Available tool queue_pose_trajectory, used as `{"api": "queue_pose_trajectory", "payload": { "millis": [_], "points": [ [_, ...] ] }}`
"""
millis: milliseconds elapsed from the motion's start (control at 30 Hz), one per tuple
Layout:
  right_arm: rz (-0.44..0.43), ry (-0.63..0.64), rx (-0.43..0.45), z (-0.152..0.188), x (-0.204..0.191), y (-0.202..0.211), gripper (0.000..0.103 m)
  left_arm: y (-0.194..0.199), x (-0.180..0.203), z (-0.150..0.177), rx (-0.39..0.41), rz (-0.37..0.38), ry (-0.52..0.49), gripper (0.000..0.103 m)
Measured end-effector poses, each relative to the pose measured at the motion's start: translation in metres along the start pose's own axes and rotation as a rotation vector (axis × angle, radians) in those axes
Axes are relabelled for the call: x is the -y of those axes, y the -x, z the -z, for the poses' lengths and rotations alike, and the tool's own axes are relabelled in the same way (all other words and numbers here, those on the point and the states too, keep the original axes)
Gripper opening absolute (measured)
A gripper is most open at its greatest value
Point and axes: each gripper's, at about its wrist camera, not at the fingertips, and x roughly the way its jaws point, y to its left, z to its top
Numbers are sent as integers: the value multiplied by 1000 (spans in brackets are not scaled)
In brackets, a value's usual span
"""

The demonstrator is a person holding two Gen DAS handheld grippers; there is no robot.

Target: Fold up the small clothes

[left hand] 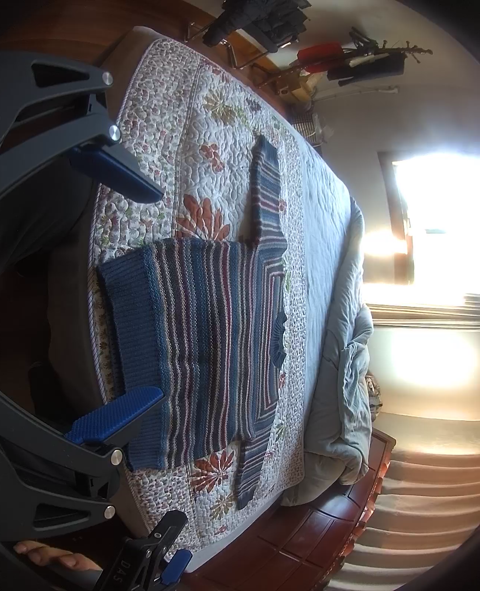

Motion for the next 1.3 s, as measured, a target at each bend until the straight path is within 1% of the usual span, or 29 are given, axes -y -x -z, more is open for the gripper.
{"api": "queue_pose_trajectory", "payload": {
  "millis": [367,900,1200,1267,1300],
  "points": [
    [-3,-1,-6,2,1,-3,101,-1,0,0,-3,-2,0,99],
    [-1,-11,-39,-2,6,-22,101,-18,4,-5,-25,-5,-9,99],
    [9,-12,-55,-6,11,-40,101,-36,7,-10,-45,-4,-17,99],
    [21,-13,-45,-8,16,-47,101,-44,7,-12,-45,1,-21,99],
    [11,-20,-22,-10,22,-52,101,-49,7,-13,-34,13,-27,99]
  ]
}}
